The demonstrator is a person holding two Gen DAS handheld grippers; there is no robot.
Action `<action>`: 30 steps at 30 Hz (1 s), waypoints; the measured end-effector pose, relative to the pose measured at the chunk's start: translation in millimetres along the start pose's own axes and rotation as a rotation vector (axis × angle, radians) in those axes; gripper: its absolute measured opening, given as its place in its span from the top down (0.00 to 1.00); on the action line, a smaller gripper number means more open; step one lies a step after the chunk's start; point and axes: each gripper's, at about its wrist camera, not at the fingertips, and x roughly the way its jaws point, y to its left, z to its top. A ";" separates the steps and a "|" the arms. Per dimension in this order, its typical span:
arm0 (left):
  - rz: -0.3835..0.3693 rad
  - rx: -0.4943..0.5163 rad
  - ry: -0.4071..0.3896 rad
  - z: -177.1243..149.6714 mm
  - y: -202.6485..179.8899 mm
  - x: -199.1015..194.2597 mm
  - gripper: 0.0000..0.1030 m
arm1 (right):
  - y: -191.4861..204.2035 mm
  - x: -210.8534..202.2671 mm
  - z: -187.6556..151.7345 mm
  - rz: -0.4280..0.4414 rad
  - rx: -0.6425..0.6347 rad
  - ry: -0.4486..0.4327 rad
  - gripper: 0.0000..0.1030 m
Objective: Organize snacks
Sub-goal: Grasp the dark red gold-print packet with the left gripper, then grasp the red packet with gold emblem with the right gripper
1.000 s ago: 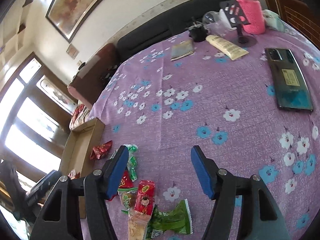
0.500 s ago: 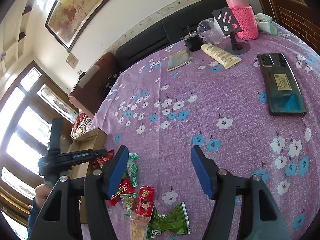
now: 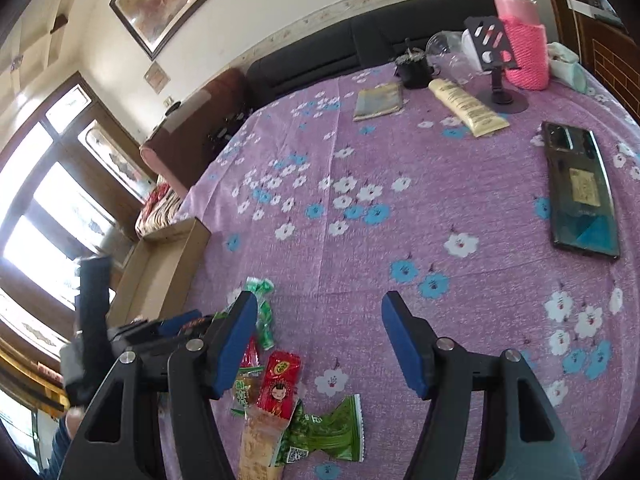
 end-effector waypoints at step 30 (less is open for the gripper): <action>-0.056 -0.011 -0.176 -61.9 5.0 -23.9 0.64 | 67.9 60.3 -57.6 -0.163 -0.409 0.231 0.68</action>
